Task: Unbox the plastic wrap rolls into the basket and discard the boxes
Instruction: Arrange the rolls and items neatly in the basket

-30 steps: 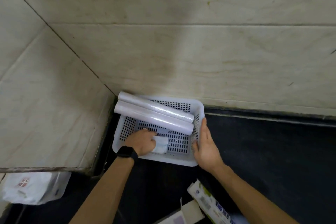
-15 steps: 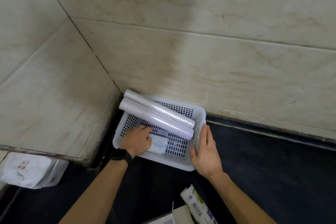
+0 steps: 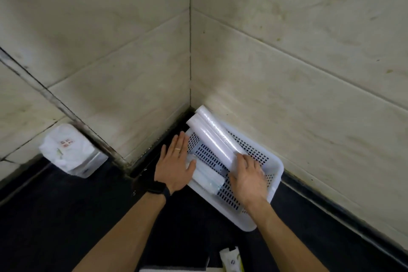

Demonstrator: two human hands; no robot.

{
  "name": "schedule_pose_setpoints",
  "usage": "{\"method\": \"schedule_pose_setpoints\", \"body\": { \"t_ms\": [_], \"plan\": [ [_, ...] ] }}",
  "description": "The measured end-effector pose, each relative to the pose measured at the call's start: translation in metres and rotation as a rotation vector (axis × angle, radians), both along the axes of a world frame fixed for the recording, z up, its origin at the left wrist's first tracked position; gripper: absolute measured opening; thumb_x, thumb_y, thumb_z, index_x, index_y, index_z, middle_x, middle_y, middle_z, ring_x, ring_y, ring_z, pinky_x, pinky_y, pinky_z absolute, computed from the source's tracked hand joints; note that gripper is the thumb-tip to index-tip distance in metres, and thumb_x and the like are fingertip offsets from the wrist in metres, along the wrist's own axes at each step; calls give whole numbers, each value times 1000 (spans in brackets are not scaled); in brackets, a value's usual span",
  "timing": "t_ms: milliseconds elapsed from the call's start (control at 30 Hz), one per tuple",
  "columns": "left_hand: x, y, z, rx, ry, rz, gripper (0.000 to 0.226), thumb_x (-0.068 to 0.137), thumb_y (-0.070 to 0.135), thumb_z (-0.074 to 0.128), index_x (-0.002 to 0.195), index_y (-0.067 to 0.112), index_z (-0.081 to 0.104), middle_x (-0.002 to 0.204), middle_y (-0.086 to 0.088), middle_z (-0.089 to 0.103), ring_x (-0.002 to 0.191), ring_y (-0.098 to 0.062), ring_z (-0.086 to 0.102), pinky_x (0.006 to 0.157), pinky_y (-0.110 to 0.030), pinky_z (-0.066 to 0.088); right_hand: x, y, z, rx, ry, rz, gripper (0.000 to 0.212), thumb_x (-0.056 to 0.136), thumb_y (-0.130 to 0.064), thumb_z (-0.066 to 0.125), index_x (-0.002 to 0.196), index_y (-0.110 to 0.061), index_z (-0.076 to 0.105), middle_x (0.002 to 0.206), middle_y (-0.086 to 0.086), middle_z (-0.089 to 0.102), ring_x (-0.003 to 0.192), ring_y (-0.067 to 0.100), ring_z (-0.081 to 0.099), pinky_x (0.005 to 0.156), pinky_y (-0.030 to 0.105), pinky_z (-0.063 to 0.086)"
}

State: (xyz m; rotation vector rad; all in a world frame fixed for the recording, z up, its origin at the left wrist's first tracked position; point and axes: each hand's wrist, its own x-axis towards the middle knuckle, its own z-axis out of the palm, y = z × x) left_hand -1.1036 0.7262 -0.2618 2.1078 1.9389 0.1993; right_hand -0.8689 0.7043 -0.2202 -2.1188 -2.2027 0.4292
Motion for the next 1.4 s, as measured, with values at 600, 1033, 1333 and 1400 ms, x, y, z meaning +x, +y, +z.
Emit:
{"method": "schedule_pose_setpoints", "body": {
  "t_ms": [600,1033,1333,1400],
  "plan": [
    [9,42,40,69,-105,36,76,92,55,47,154,16,24,160,-12,28,144,-29,32,116,-49,29,23,-19,9,126,403,-111,59,93,-23,67,147,-18,43,143,2,49,123,15,46,104,35,43],
    [38,117,64,-129,-901,461,30,96,35,60,112,12,70,108,-11,71,104,-29,64,94,-39,50,55,-23,52,225,476,-188,60,94,-30,66,148,-22,42,144,-7,45,123,-1,39,105,23,34],
    [6,95,65,-196,-1075,551,31,95,31,64,118,12,71,105,-8,74,99,-23,69,95,-43,54,47,30,35,148,289,-79,62,90,-11,68,147,-14,44,144,9,49,124,31,46,109,48,42],
    [3,93,62,-235,-1131,584,24,95,27,65,112,13,73,100,-7,74,99,-24,69,94,-43,54,44,37,28,120,255,-64,61,90,-12,68,146,-11,46,142,12,51,122,34,48,108,46,42]
  ]
}}
